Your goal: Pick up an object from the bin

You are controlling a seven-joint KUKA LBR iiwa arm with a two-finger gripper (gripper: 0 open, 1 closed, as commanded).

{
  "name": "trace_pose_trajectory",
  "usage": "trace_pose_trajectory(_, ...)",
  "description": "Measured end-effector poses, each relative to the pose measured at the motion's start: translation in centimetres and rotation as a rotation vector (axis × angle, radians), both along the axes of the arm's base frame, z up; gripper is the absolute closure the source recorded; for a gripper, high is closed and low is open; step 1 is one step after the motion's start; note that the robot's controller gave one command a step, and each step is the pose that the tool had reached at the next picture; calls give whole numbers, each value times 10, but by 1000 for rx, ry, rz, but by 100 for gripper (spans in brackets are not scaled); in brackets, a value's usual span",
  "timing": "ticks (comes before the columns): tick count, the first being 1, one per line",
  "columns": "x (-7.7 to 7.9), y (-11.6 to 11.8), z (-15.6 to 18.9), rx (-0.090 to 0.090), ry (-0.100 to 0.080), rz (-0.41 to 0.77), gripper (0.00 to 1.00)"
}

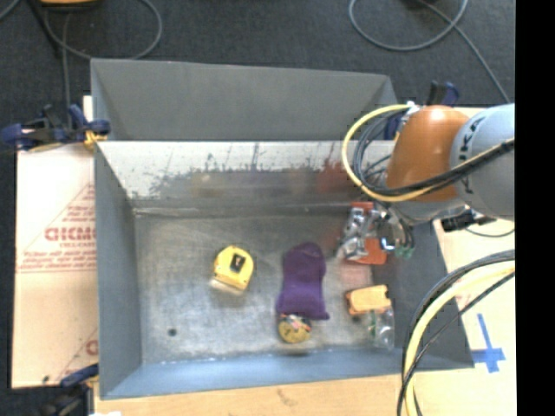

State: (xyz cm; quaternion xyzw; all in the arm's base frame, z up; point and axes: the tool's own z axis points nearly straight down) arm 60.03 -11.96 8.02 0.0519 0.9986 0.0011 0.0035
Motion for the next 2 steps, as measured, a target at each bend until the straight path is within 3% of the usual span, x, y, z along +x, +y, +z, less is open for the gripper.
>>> trace_pose_trajectory(1, 1, 2, 1, -3, 0, 11, 100)
trace_pose_trajectory(2, 7, 7, 47, 0, 8, 7, 100)
